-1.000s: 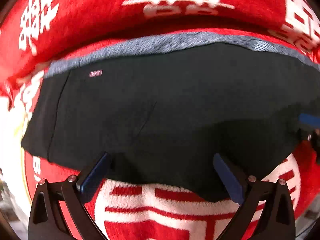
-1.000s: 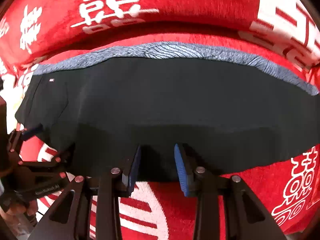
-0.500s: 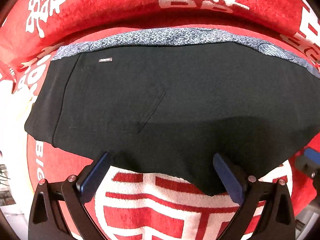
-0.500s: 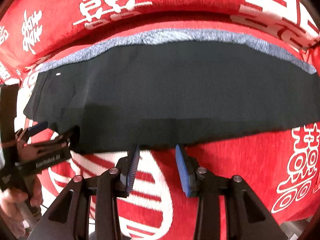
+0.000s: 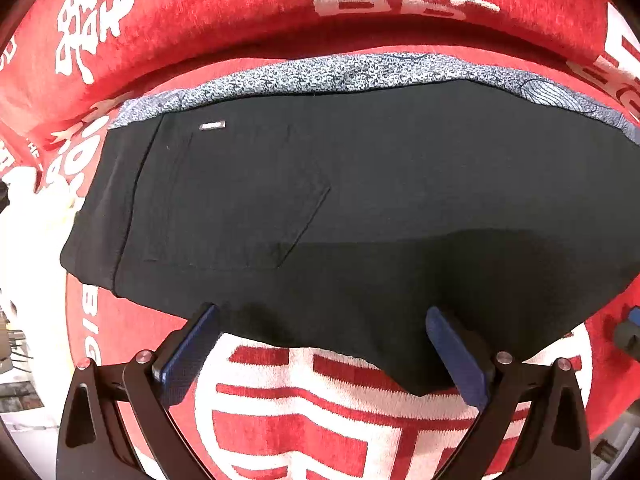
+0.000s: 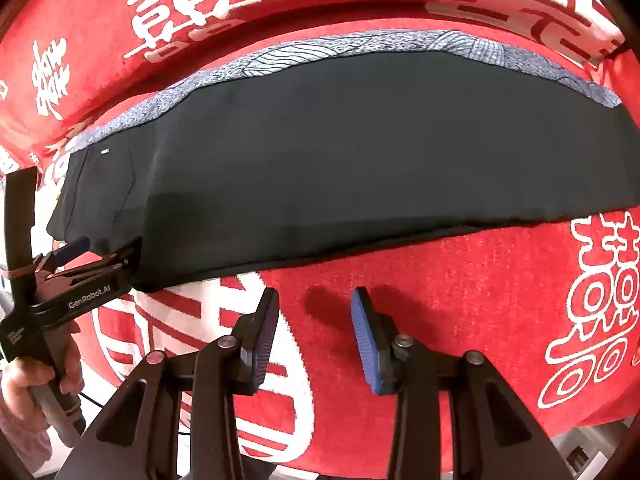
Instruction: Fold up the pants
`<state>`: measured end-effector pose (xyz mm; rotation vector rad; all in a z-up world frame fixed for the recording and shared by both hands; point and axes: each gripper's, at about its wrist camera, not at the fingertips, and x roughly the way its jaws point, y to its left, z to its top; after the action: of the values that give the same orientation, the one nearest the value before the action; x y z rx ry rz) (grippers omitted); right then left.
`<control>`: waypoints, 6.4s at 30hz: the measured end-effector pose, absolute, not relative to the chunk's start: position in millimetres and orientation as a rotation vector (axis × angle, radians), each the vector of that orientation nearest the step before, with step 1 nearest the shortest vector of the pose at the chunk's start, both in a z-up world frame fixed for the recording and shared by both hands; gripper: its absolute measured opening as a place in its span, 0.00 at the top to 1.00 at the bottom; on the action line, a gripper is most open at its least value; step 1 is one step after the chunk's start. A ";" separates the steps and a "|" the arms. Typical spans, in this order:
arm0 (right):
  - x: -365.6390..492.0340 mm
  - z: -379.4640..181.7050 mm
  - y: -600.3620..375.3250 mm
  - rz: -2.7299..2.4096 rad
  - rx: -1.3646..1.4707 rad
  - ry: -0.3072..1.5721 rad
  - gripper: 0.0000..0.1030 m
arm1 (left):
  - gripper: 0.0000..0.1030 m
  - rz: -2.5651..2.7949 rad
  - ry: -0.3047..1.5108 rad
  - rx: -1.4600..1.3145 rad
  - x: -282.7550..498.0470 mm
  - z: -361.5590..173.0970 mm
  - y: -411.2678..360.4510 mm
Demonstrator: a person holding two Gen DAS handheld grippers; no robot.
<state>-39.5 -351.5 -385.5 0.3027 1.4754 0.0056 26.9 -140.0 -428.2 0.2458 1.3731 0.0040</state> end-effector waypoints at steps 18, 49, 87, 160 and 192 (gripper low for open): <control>-71.2 -378.5 -448.2 -0.118 0.476 1.422 0.54 | 0.00 -0.188 1.321 0.332 24.5 -390.4 -268.8; -114.2 -388.4 -675.5 -0.356 0.991 1.027 0.58 | 0.00 -0.242 1.287 0.293 58.5 -416.5 -411.4; -30.7 -256.3 -535.1 -0.025 0.455 0.834 0.89 | 0.08 -0.373 1.214 0.034 43.0 -364.2 -313.9; 5.6 -346.9 -490.6 0.013 0.584 1.207 0.85 | 0.07 -0.328 1.201 0.114 114.3 -341.1 -246.8; 21.9 -384.4 -361.5 0.229 0.251 1.424 0.67 | 0.00 0.119 1.374 -0.074 47.9 -371.5 -99.2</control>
<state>21.9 -361.5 -384.4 0.2511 1.4236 0.2289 47.9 -99.2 -371.5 -0.0741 1.3741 0.1192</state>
